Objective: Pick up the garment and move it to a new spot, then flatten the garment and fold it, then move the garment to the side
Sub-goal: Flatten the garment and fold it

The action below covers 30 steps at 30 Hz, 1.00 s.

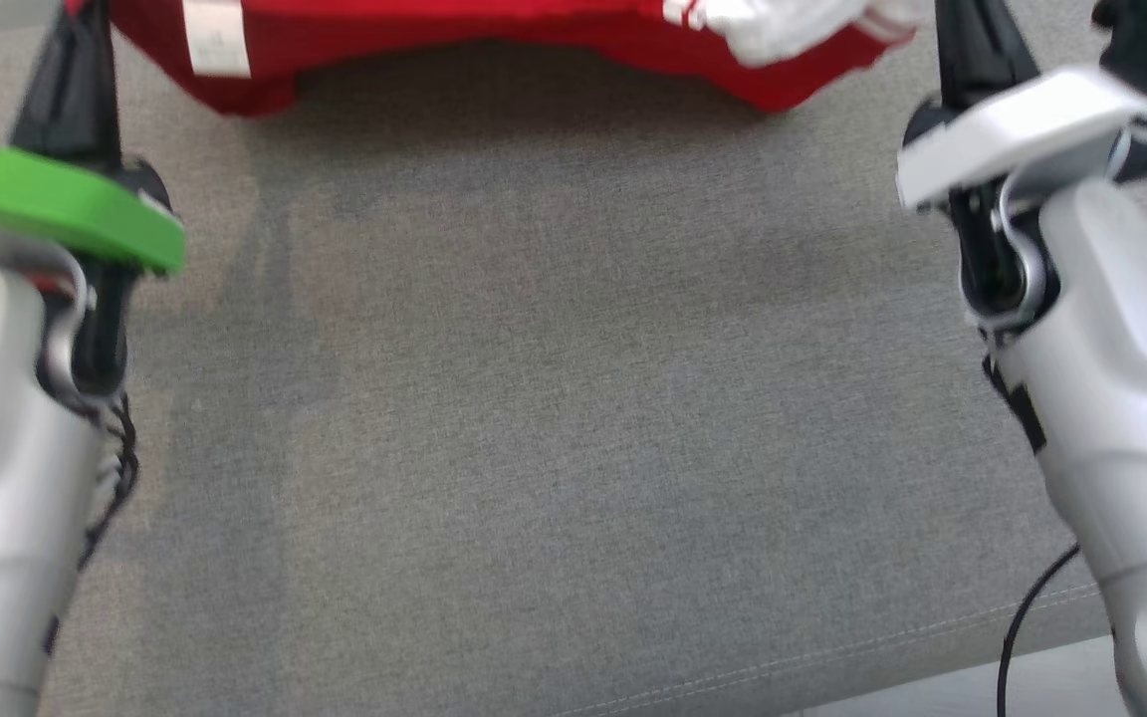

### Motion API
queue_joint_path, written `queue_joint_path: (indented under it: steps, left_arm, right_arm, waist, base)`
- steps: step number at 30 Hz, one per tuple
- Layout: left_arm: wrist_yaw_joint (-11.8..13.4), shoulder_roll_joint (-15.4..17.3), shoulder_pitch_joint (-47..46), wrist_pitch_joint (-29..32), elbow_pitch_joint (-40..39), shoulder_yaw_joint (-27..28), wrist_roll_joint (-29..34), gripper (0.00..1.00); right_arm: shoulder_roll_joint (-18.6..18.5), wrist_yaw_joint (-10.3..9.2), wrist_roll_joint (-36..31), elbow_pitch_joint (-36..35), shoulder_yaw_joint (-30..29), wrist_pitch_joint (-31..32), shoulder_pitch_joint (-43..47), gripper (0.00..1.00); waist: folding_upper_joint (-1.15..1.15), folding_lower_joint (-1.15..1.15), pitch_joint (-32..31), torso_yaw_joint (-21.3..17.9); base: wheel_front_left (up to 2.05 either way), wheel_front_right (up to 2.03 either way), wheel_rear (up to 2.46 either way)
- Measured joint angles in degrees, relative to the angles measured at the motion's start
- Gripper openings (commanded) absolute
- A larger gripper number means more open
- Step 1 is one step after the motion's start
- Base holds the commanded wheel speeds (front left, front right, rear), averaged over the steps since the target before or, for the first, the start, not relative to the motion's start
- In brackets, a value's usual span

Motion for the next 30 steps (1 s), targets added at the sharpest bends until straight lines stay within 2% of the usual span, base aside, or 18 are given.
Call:
queue_joint_path:
  steps: [4, 7, 9, 11, 15, 20, 26, 30]
  left_arm:
    - [1.9, -3.4, 14.7, 0.0, -6.5, 5.2, 3.5, 0.0]
    - [2.2, -6.1, 25.3, 0.0, -9.8, 7.3, 5.7, 0.0]
    - [2.1, -7.1, 29.9, 0.0, -10.6, 7.3, 7.6, 0.0]
    - [2.0, -9.6, 34.6, 0.0, -11.3, 7.4, 8.1, 0.0]
    - [2.2, -12.5, 42.1, 0.0, -11.4, 8.6, 9.3, 0.0]
    - [1.8, -14.3, 50.4, 0.0, -11.4, 10.4, 11.1, 0.0]
    - [1.3, -15.4, 55.9, 0.0, -12.1, 12.8, 11.9, 0.0]
    - [0.9, -16.0, 57.7, 0.0, -11.6, 13.1, 12.6, 0.0]
  right_arm:
    - [0.7, 0.0, 0.7, -5.3, -3.2, 0.0, 13.3, 0.0]
    - [1.9, -0.01, 1.1, -8.8, -5.5, 0.8, 23.7, 0.0]
    - [2.7, 0.0, 0.6, -10.8, -7.7, 1.4, 28.4, 0.0]
    - [2.9, -0.01, -1.0, -13.3, -9.6, 2.8, 33.5, 0.0]
    - [4.0, -0.01, -3.9, -18.1, -12.4, 5.9, 44.3, 0.0]
    - [6.4, 0.0, -6.2, -26.1, -16.1, 10.7, 56.9, 0.0]
    - [8.2, 0.0, -8.7, -33.5, -18.1, 15.5, 65.3, 0.0]
    - [9.1, 0.0, -9.9, -35.4, -18.9, 17.1, 68.7, 0.0]
  waist:
    - [0.0, 0.0, -2.9, -0.3]
    - [0.0, 0.0, -5.4, -0.3]
    - [0.0, 0.0, -6.9, -0.2]
    - [0.0, 0.0, -8.6, 0.0]
    - [0.0, -0.01, -11.6, 0.6]
    - [0.0, -0.01, -15.2, 1.8]
    - [0.0, -0.01, -18.2, 2.6]
    - [0.0, -0.01, -19.0, 3.3]
  base:
    - [0.0, 0.0, 0.0]
    - [0.0, 0.0, 0.0]
    - [0.0, 0.0, 0.0]
    - [0.0, 0.0, 0.0]
    - [0.0, 0.0, 0.0]
    - [0.0, 0.0, 0.0]
    - [0.0, 0.0, 0.0]
    - [0.0, 0.0, 0.0]
